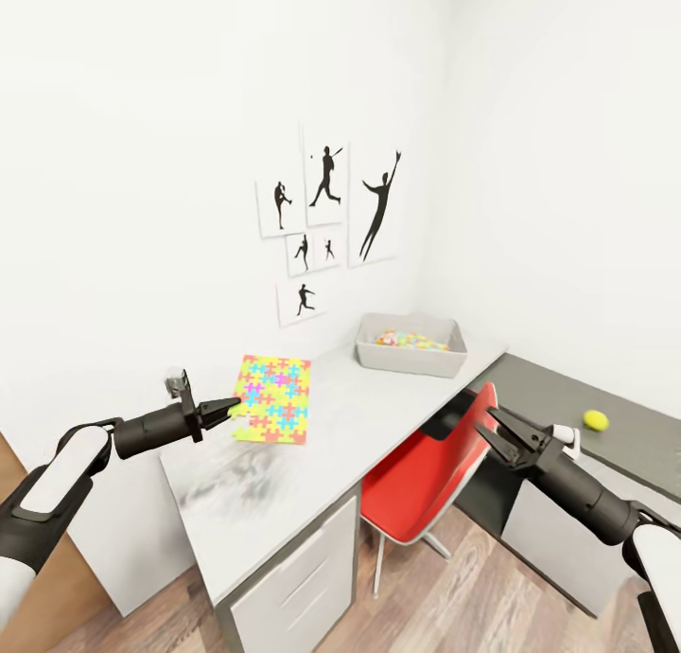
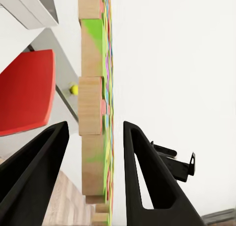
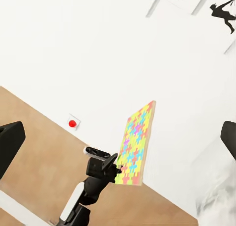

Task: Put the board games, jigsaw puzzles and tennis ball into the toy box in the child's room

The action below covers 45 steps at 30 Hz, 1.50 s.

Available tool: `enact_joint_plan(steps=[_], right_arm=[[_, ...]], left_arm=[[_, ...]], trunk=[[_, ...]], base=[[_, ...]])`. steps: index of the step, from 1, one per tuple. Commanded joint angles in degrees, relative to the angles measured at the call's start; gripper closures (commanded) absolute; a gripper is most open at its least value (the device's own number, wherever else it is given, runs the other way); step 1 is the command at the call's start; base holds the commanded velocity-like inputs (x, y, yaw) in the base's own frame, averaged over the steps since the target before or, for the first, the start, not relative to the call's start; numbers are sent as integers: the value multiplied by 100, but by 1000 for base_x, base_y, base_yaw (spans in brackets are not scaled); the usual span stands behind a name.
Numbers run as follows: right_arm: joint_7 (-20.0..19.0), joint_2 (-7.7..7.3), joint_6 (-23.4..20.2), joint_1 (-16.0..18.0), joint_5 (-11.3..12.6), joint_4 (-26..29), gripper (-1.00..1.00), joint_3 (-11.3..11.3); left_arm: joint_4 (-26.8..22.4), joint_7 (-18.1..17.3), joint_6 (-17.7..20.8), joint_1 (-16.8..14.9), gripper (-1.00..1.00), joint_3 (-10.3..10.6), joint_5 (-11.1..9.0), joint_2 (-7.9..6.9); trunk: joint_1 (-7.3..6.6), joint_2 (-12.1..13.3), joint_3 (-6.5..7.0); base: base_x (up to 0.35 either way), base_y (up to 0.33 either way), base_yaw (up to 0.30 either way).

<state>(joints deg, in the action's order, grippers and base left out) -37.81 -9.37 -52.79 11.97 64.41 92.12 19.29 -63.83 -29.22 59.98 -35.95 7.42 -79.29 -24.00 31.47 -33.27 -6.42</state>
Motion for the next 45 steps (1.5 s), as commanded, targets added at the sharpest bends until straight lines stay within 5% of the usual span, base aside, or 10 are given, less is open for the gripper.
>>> enact_joint_plan(steps=[1,17,26,38,45], right_arm=[[-16,2,-30,7,-7,-1,-100,5],[-101,-60,-30,7,-7,-17,-100,33],[-129,-87,-40,7,-7,-59,-100,384],[-130,-99,-45,-1,-7,-538,-100,946],[-130,-100,-39,0,-15,-712,-100,1017]], left_arm=[[3,-49,2,-6,100,8,37,-6],[3,-49,2,-6,100,7,33,-2],[3,-49,2,-5,100,11,29,-5],[3,-49,2,-4,100,5,28,-9],[3,-51,2,-2,100,7,30,-9]], trunk=[[-20,33,17],[-371,675,439],[-569,1036,675],[-569,1036,771],[-569,1036,825]], base=[[0,0,-167],[0,0,-178],[0,0,-184],[0,0,-193],[0,0,-199]])
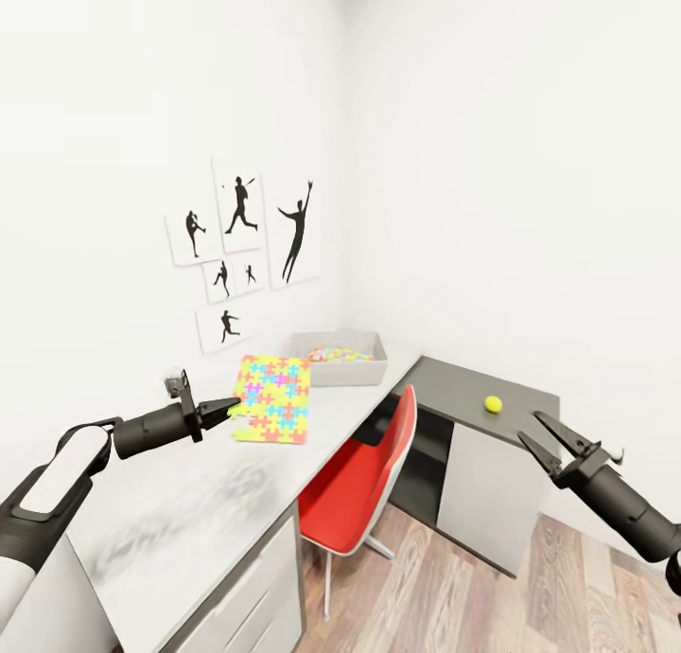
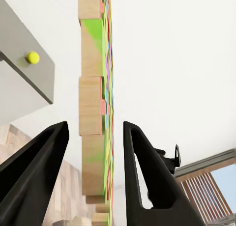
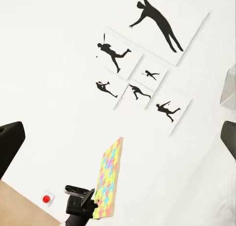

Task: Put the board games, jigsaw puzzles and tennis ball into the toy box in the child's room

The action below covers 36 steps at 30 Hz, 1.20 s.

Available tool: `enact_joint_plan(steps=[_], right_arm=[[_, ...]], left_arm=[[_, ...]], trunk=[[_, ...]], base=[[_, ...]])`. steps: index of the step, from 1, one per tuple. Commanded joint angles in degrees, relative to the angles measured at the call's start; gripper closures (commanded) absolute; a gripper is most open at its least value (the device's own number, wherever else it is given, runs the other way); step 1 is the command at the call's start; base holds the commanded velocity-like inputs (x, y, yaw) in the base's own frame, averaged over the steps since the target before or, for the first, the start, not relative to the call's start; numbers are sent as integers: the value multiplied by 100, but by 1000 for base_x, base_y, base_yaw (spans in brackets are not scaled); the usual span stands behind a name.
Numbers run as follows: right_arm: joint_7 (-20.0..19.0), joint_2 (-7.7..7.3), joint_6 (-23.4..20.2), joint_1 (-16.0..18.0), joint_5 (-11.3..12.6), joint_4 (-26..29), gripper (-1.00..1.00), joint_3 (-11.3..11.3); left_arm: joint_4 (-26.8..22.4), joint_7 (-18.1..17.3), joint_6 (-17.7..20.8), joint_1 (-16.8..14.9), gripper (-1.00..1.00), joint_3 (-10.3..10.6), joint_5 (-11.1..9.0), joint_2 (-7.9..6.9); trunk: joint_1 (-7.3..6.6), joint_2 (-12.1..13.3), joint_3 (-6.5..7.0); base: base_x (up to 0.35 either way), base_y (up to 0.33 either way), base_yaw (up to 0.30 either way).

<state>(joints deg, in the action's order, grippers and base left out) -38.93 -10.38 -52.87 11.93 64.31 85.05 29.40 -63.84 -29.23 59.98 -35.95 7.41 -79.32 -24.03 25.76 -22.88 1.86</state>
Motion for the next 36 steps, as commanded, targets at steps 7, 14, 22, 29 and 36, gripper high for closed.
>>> enact_joint_plan(steps=[7,14,22,29,36], right_arm=[[-15,1,-28,6,-6,-98,-100,12],[7,5,-19,4,-6,-102,-100,13],[46,7,-21,11,-6,-102,-100,6],[51,10,-15,11,-6,-93,-100,9],[57,10,-13,11,-6,-37,-100,7]], left_arm=[[10,-111,2,0,100,3,41,-5],[28,-199,2,7,100,-17,47,-3],[29,-206,2,9,100,-12,52,3],[29,-206,2,9,100,-4,79,4],[29,-206,2,9,100,-3,84,11]], trunk=[[2,-4,44],[2,-4,51],[2,-4,51],[2,-4,52],[2,-4,56]], base=[[0,-1,-188],[74,-198,-35],[180,-304,-2],[195,-300,0],[231,-259,49]])
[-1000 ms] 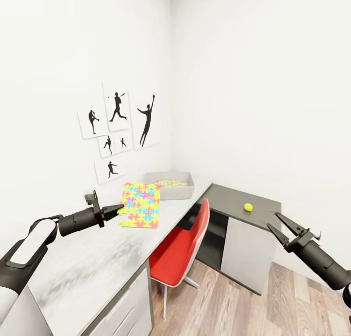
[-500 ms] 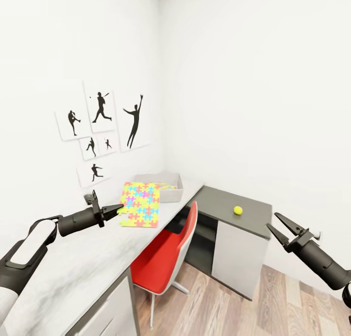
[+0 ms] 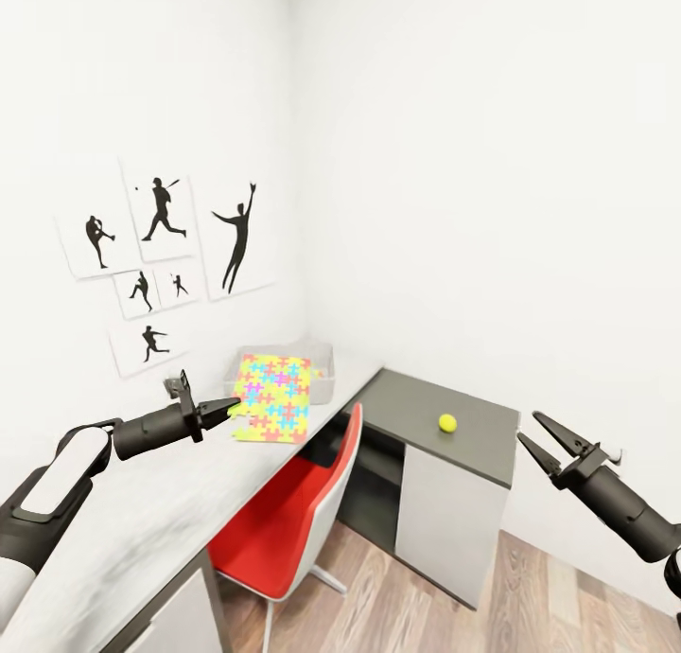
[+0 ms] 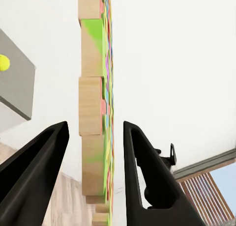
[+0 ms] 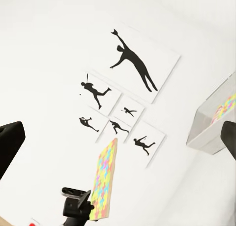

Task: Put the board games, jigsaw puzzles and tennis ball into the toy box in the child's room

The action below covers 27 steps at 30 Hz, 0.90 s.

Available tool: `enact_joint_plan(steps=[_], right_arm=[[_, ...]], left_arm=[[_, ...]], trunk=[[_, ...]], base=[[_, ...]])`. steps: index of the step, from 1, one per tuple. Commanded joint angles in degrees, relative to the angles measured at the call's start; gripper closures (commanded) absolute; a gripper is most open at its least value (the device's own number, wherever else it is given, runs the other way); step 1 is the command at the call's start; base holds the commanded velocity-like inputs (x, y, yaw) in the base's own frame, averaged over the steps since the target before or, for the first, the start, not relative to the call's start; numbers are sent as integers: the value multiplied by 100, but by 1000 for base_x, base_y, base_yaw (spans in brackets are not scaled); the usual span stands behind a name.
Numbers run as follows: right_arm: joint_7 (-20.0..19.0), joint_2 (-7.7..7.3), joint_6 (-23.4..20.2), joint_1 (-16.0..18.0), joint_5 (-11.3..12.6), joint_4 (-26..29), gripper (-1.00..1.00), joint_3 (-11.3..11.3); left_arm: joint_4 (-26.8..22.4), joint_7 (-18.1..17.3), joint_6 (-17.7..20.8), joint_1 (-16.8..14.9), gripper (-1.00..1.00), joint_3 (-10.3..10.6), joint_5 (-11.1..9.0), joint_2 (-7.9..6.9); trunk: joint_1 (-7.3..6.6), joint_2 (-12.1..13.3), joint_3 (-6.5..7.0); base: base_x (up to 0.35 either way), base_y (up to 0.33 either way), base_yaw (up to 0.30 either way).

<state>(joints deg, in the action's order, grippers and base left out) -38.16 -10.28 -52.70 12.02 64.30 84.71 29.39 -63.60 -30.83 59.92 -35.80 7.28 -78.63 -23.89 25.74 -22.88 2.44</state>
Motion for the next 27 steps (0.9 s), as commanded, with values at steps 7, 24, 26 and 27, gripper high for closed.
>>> enact_joint_plan(steps=[7,24,26,27], right_arm=[[-13,0,-33,2,-227,-6,-100,14],[-68,20,-30,2,-497,8,-100,23],[-68,27,-30,2,-497,13,-100,23],[-67,27,-30,2,-497,15,-100,23]], left_arm=[[6,-46,8,-6,100,10,15,-1],[10,-46,8,-6,100,10,26,-6],[10,-46,6,-6,100,10,24,-8],[12,-46,8,-6,100,10,24,-9]], trunk=[[5,-4,-2],[5,-4,-2],[5,-4,-2],[5,-4,-2]], base=[[221,-252,253],[271,-137,101],[318,-1,0],[289,-1,0]])
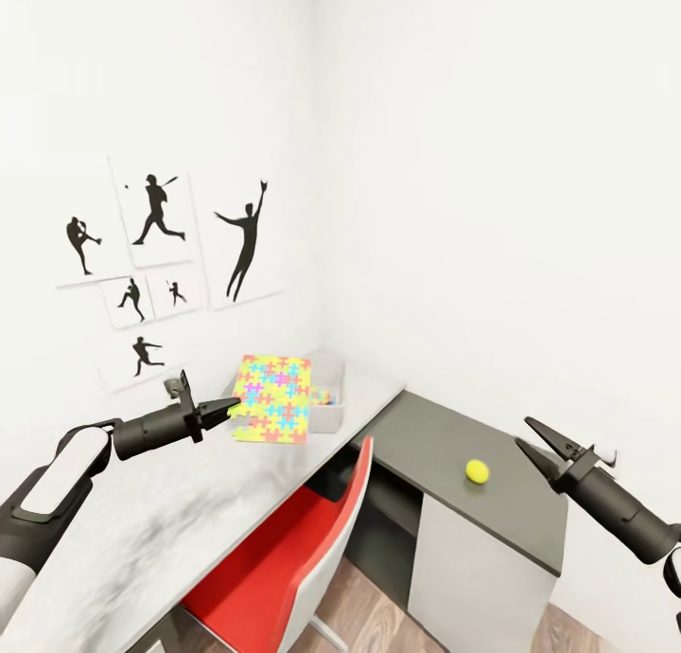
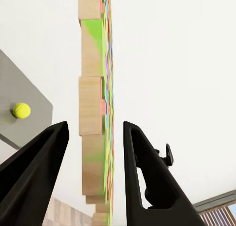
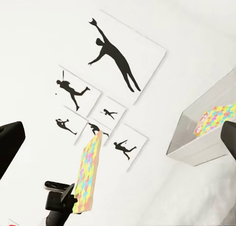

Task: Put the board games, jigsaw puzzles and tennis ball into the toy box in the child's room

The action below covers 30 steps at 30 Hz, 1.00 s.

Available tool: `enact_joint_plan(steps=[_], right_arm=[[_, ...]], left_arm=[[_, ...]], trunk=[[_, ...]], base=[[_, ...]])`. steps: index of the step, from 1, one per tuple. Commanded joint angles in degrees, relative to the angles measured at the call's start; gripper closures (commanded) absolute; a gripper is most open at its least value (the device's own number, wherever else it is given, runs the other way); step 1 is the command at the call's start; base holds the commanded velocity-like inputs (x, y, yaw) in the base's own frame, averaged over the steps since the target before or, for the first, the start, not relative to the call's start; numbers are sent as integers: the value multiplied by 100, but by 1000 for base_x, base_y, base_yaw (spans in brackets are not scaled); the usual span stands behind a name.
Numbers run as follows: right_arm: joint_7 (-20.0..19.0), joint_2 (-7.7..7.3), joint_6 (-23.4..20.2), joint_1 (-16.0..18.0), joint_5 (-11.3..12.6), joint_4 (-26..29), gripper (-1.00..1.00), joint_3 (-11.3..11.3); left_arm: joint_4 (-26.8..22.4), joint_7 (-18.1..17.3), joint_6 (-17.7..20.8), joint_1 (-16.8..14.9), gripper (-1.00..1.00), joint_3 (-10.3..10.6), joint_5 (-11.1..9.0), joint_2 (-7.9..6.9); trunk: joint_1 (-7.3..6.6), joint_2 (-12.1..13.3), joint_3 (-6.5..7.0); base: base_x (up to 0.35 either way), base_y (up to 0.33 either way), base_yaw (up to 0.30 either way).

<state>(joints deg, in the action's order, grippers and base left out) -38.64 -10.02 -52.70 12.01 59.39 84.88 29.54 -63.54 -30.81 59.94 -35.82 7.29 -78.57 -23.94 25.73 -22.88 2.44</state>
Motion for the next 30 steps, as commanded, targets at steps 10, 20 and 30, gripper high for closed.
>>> enact_joint_plan(steps=[10,20,30], right_arm=[[1079,-4,-90,3,-569,281,-100,-109],[1612,62,-97,4,-775,362,-100,-159],[1605,79,-64,3,-780,441,-100,-174]], left_arm=[[5,-48,6,-4,100,10,9,3],[4,-48,6,-4,100,9,4,-5],[15,-48,6,-4,100,-5,-1,-6]], trunk=[[5,-4,-2],[5,-4,-2],[5,-4,-2]], base=[[145,0,0],[70,-78,0],[19,-10,13]])
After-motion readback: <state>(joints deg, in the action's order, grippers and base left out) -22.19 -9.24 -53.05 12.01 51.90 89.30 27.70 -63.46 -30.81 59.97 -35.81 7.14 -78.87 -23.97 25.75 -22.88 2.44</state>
